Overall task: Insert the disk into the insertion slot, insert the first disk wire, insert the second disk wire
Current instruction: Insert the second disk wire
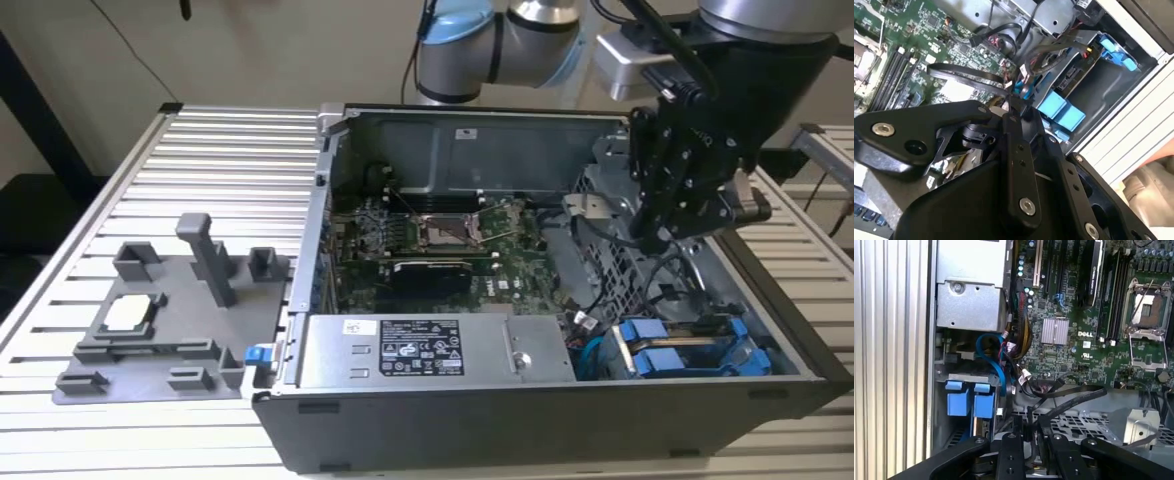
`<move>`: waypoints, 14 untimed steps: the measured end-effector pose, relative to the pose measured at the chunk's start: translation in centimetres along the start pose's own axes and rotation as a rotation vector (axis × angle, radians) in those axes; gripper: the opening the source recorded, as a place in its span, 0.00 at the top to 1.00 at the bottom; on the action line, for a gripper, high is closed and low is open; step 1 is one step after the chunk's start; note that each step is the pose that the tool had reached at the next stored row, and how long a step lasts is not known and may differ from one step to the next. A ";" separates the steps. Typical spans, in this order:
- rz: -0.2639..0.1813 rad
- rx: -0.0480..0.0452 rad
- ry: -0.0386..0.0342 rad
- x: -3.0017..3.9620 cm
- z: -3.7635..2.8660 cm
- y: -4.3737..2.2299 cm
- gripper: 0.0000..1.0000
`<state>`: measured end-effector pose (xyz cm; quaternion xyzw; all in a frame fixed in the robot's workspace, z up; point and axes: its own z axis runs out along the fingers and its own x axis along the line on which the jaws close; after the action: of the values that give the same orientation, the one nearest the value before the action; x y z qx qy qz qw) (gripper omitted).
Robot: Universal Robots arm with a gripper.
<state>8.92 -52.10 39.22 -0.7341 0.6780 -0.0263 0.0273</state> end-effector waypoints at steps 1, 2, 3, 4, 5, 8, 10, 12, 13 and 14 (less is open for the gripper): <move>0.000 0.0018 0.0054 -0.06 0.07 0.08 0.74; -0.001 0.0041 0.0099 -0.11 0.14 0.15 0.74; -0.001 0.0075 0.0132 -0.16 0.23 0.23 0.74; -0.001 0.0122 0.0146 -0.20 0.28 0.30 0.74; -0.001 0.0183 0.0152 -0.23 0.32 0.34 0.74; -0.001 0.0320 0.0168 -0.27 0.42 0.41 0.74; -0.001 0.0335 0.0187 -0.27 0.43 0.40 0.74; -0.001 0.0336 0.0211 -0.27 0.43 0.41 0.82; -0.002 0.0336 0.0220 -0.27 0.44 0.41 0.82; -0.002 0.0336 0.0225 -0.27 0.44 0.41 0.82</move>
<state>8.52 -51.86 38.76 -0.7337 0.6772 -0.0460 0.0320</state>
